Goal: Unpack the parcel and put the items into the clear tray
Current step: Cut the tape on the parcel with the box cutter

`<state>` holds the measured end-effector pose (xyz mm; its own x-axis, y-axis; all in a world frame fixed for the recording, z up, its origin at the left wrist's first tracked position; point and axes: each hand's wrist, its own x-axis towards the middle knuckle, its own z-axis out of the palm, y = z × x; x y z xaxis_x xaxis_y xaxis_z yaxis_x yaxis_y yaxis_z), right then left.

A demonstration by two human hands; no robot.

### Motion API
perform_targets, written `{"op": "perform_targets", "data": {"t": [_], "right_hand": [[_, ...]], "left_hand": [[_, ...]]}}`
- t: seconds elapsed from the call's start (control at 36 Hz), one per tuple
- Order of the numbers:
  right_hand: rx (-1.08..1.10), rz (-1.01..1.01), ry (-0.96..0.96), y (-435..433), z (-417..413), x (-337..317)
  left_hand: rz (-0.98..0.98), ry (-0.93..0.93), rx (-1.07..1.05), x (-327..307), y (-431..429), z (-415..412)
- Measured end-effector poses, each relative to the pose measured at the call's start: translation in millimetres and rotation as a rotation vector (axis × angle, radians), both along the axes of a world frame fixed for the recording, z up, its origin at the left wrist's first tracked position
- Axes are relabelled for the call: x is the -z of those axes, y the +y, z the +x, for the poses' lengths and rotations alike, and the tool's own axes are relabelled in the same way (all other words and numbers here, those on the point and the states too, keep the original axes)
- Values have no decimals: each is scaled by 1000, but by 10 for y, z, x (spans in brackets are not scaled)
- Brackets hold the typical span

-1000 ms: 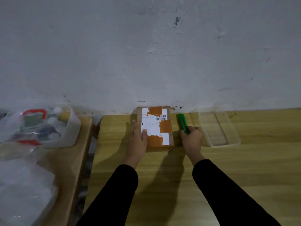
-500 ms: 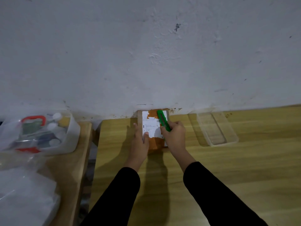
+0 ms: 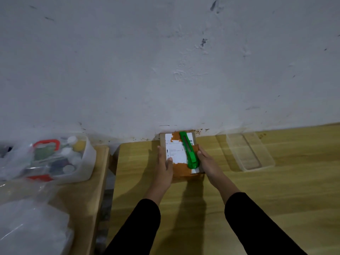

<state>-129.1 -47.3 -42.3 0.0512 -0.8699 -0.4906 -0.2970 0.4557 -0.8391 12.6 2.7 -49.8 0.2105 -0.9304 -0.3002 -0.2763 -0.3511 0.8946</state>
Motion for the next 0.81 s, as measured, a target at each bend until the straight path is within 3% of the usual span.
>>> {"op": "perform_targets", "data": {"t": [0.64, 0.69, 0.81], "right_hand": [[-85, -15, -55, 1624, -1084, -302], [-139, -80, -20, 1676, -1066, -338], [-248, -226, 225, 1703, -951, -230]], "left_hand": [[-3, -107, -50, -110, 1642, -1068], [-22, -138, -68, -105, 1736, -1122], [-45, -153, -98, -78, 1846, -1178]]}}
